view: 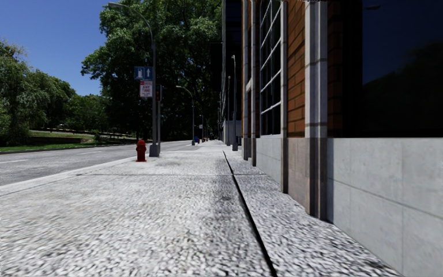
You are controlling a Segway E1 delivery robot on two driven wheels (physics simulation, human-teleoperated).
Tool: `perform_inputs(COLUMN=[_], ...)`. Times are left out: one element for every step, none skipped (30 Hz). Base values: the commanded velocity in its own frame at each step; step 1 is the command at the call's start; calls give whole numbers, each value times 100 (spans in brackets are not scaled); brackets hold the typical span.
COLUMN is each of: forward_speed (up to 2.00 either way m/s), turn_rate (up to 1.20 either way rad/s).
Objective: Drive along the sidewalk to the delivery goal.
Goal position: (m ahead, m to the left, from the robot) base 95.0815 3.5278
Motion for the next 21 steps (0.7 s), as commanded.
perform_inputs(forward_speed=[200,200,200,200,200,200,200,200,200,200,200,200,200,200,200,200,200,200,200,200,200], turn_rate=[0,0,0,0,0,0,0,0,0,0,0,0,0,0,0,0,0,0,0,0,0])
